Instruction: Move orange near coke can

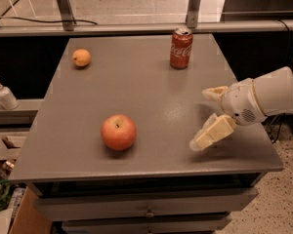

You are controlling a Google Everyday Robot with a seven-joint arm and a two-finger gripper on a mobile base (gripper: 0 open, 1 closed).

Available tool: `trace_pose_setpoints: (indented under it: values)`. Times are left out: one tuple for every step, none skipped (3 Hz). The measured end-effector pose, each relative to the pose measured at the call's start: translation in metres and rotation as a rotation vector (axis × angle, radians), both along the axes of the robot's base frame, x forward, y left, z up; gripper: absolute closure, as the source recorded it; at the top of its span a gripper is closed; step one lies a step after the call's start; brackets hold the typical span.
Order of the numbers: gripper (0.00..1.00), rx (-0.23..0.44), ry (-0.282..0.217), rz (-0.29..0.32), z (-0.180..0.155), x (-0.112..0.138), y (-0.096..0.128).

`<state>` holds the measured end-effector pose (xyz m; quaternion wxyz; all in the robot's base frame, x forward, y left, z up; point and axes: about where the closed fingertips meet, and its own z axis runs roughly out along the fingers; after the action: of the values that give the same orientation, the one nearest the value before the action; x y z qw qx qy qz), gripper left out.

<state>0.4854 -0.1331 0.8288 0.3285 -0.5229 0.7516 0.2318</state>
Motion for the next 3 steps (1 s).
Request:
trace_pose_setpoints:
  values:
    - [0.0,0.085,-0.028,-0.041,0.001,0.033,0.018]
    - [0.0,0.164,-0.058,-0.07,0.006,0.067,0.038]
    - [0.0,0.23,-0.083,-0.08,0.014,0.091,0.065]
